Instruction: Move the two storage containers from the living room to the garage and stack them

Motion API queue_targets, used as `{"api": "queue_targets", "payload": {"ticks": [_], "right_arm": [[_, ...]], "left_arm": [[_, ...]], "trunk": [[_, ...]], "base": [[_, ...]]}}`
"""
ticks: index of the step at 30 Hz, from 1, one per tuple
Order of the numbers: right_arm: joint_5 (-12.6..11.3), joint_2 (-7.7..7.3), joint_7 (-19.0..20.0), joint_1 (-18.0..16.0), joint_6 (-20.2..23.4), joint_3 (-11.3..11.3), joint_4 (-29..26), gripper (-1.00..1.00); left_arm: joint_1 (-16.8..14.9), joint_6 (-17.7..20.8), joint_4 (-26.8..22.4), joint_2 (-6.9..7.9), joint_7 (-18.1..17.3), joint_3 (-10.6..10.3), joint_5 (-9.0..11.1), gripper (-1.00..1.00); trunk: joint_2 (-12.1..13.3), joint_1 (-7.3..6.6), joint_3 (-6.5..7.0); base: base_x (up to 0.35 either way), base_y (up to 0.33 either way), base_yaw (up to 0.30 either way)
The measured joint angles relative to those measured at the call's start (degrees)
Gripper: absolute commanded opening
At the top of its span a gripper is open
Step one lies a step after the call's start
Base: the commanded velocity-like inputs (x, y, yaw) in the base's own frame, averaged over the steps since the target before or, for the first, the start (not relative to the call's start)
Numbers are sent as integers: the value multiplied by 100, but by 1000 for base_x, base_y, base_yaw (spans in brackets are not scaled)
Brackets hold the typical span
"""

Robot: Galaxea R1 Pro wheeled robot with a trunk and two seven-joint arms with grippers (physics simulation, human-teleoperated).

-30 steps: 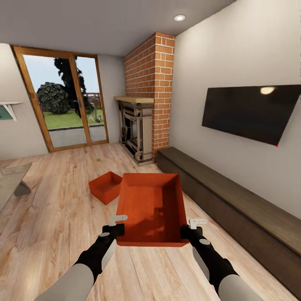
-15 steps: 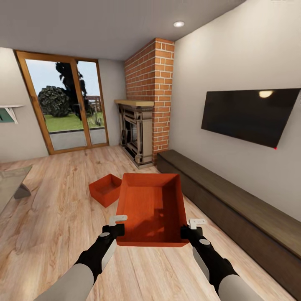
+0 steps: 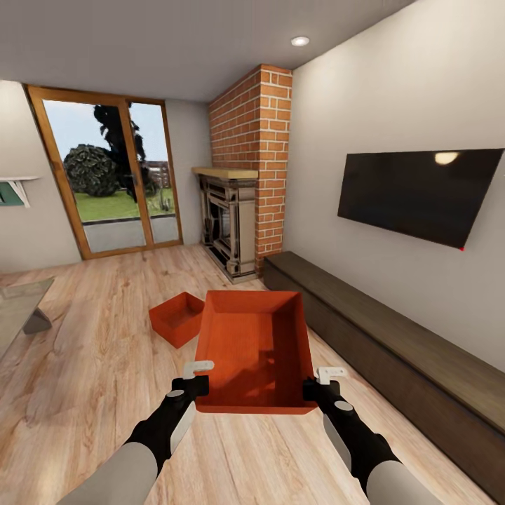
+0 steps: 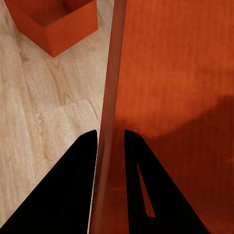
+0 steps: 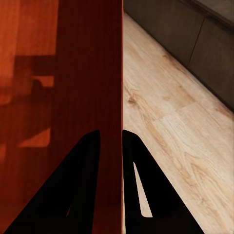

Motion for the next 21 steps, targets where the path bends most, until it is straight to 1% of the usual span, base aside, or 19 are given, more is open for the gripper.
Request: {"api": "queue_targets", "payload": {"ticks": [6,16,21], "right_arm": [[-15,-1,-4,-1,-27,10,7,-100],[2,1,-6,0,-2,9,-2,-100],[23,-2,1,-1,17,9,-9,-100]], "left_arm": [[-1,-2,-10,0,-10,12,-24,-100],[1,-3,0,1,0,5,1,-100],[3,-5,5,1,2,3,18,-100]], "trunk": [[0,0,4],[0,0,46],[0,0,48]], "base": [[0,0,0],[0,0,1],[0,0,210]]}}
